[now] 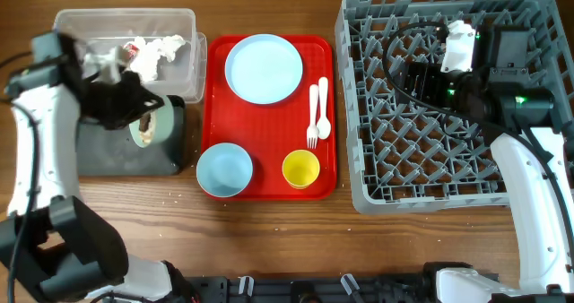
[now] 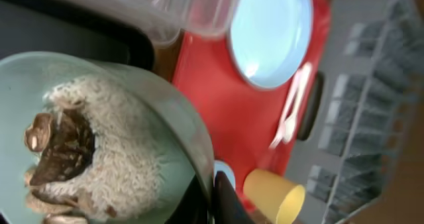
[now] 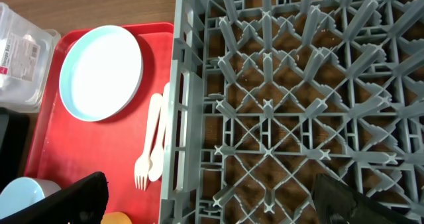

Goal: Sort waste into correct bins and load items into the dishwasher rack
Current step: 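Carry the green bowl left and tip rice onto the black tray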

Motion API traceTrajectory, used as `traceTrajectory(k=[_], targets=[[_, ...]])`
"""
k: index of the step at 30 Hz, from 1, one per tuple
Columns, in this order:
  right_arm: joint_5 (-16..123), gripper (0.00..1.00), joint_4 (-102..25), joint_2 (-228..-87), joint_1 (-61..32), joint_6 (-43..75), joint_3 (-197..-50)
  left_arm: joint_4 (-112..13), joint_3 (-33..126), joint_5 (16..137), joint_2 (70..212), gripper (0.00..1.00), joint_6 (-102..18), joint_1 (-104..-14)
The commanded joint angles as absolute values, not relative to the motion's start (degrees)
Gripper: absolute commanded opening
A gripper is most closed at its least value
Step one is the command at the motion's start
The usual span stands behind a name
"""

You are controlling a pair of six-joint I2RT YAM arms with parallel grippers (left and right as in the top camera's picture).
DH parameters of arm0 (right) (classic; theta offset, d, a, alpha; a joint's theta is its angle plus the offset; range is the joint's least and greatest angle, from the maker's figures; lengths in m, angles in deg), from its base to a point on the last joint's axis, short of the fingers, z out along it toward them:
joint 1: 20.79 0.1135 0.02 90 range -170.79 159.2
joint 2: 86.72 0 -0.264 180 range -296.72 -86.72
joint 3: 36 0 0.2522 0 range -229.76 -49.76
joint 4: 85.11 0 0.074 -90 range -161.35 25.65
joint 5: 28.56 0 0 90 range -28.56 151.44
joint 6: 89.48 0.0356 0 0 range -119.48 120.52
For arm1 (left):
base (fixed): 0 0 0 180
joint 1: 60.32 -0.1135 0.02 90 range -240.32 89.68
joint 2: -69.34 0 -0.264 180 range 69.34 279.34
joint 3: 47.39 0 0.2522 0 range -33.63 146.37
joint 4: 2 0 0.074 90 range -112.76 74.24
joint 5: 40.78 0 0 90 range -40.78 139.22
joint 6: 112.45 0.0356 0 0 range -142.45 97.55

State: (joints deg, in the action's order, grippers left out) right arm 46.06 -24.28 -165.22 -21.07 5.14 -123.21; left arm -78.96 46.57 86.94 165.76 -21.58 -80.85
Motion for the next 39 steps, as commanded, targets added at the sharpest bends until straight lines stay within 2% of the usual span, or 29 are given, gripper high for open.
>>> traceTrajectory(k=[1, 11, 19, 28, 35, 39], targets=[[46.41, 1.0, -24.3, -165.37, -21.2, 5.2, -124.39, -72.75, 39.71, 102.02, 164.97, 0.04, -16.23, -87.61], [46.39, 1.0, -24.11, -165.37, -21.2, 5.03, -124.39, -58.81, 25.33, 118.08, 165.04, 0.04, -16.25, -103.69], [46.39, 1.0, -23.84, -165.37, -21.2, 5.05, -124.39, -53.96, 22.81, 129.45, 165.04, 0.04, -16.27, -112.39], [46.39, 1.0, -23.67, -165.37, -21.2, 5.09, -124.39, -53.56, 22.83, 139.63, 165.04, 0.04, -16.27, -115.65], [46.39, 1.0, -23.49, -165.37, -21.2, 5.07, -124.39, -53.21, 22.83, 139.57, 165.04, 0.04, -17.5, -116.22], [46.39, 0.99, -22.86, -165.37, -21.2, 5.07, -124.39, -53.19, 22.83, 139.57, 165.04, 0.04, -29.41, -116.22]])
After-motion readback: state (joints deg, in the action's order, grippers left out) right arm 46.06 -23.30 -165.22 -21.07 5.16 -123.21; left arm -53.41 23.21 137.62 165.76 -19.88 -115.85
